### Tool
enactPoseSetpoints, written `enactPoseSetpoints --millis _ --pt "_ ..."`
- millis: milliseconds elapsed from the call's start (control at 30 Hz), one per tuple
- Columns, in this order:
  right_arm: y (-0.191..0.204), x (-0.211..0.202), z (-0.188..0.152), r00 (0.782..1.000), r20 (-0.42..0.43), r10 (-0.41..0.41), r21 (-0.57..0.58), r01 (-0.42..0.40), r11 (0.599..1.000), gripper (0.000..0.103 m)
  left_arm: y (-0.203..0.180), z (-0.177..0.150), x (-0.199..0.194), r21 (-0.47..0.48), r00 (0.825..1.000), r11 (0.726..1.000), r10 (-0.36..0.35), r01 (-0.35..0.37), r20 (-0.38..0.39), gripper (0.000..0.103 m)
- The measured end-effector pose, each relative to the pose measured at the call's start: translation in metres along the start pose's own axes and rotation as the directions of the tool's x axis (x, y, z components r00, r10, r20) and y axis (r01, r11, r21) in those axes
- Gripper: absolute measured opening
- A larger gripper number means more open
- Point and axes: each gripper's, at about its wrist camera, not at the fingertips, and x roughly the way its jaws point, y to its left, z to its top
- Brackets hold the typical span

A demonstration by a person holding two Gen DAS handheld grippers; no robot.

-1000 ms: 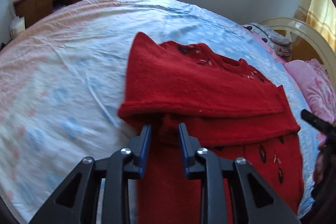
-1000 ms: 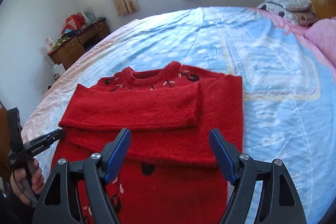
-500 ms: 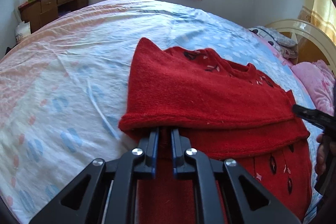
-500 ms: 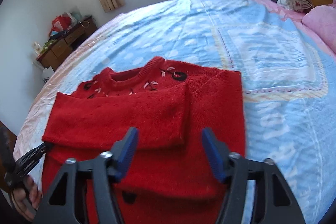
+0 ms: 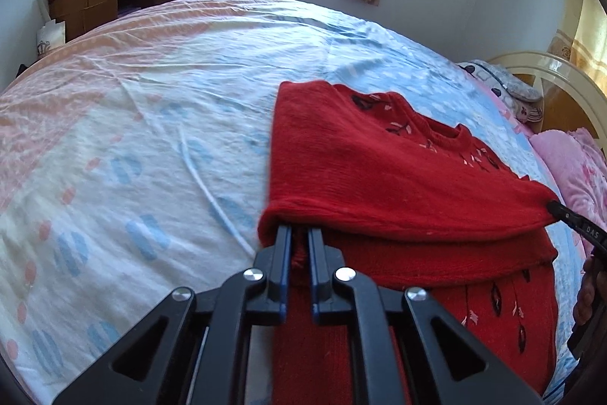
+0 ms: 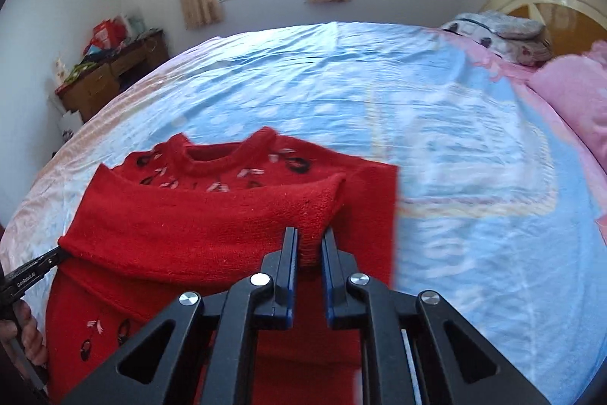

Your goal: Fold small clothes

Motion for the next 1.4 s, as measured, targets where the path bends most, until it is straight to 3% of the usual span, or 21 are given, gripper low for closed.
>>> enactPoseSetpoints --millis 267,433,533,633,800,867,933,1000,1067,1133,1233,1400 --pt "-0.021 0.014 -0.020 0.998 -0.069 0.008 0.039 -0.005 0.999 0.010 0.006 -0.002 -0.007 -0.040 1.000 0.999 -0.002 0.003 0.024 0.011" --pt "-0.016 0.010 -0.022 0.999 -0.050 0.021 0.035 -0.020 0.999 0.010 0.013 -0.004 -0.008 -0.060 1.000 0.998 -0.007 0.008 0.030 0.011" --pt "-0.016 0.004 -0.021 0.999 -0.031 0.029 0.044 -0.027 0.999 0.010 0.014 -0.005 -0.007 -0.053 1.000 0.999 -0.003 0.005 0.027 0.011" --pt "-0.016 0.016 -0.027 0.997 -0.078 0.003 0.028 0.000 1.000 0.010 0.017 -0.006 -0.006 -0.056 1.000 0.998 -0.003 0.005 0.028 0.011" --pt "-0.016 0.011 -0.027 0.997 -0.083 -0.012 0.031 0.015 0.999 0.012 0.008 -0.008 -0.012 -0.007 1.000 1.000 0.013 -0.013 0.028 0.016" --pt "-0.013 0.004 -0.026 0.996 -0.076 -0.043 0.016 0.045 0.999 0.028 0.003 -0.011 -0.023 0.021 0.999 0.999 0.030 -0.031 0.042 0.020" --pt "-0.009 -0.005 -0.025 0.995 -0.052 -0.084 0.003 0.085 0.996 0.062 -0.003 -0.011 -0.038 0.067 0.992 0.993 0.088 -0.094 0.090 0.020" --pt "-0.003 -0.017 -0.022 0.998 -0.008 -0.056 0.002 0.056 0.998 0.063 -0.008 -0.008 -0.048 0.096 0.983 0.987 0.114 -0.128 0.143 0.029" --pt "0.008 -0.022 -0.019 0.999 0.019 -0.026 -0.020 0.027 0.999 0.063 -0.014 -0.001 -0.048 0.123 0.968 0.973 0.173 -0.197 0.183 0.057" --pt "0.020 -0.021 -0.017 1.000 0.017 0.021 -0.050 -0.020 0.999 0.063 -0.019 0.006 -0.039 0.138 0.960 0.963 0.206 -0.234 0.191 0.062" --pt "0.037 -0.010 -0.018 0.997 -0.016 0.080 -0.094 -0.081 0.992 0.063 -0.026 0.014 -0.014 0.160 0.966 0.958 0.217 -0.239 0.141 0.062" --pt "0.030 0.018 -0.027 0.994 -0.102 0.042 -0.077 -0.050 0.996 0.063 -0.033 0.008 0.009 0.190 0.967 0.949 0.241 -0.252 0.082 0.062"
